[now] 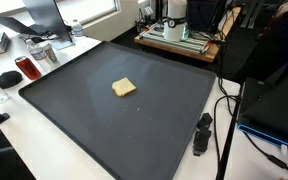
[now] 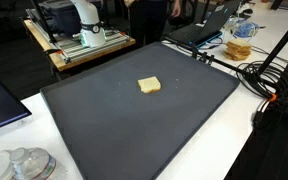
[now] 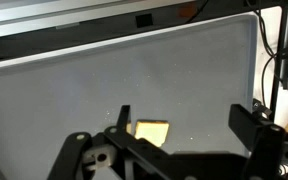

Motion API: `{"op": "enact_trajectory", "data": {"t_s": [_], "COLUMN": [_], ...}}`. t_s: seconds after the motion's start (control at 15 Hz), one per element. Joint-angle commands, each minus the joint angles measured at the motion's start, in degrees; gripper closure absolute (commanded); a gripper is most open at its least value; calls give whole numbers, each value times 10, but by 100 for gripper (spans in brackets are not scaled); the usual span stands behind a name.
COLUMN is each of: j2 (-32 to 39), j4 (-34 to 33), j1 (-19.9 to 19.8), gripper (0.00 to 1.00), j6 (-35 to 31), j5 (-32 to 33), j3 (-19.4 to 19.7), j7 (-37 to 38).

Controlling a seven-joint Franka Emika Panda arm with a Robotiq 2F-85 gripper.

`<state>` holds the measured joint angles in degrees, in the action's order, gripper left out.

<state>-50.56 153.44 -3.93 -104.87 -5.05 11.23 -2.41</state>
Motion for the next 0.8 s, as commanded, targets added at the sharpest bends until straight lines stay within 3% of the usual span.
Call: {"op": "enact_trajectory", "data": {"t_s": [0.0, 0.47, 0.73], "j2": [2, 2, 2], "j4": [-1, -1, -11], "j1": [-11, -11, 40], "gripper": [0, 0, 0], "j6": [2, 2, -10], "j5": [-7, -7, -25], "j3": [-9, -9, -53], "j7": [-7, -7, -22]}}
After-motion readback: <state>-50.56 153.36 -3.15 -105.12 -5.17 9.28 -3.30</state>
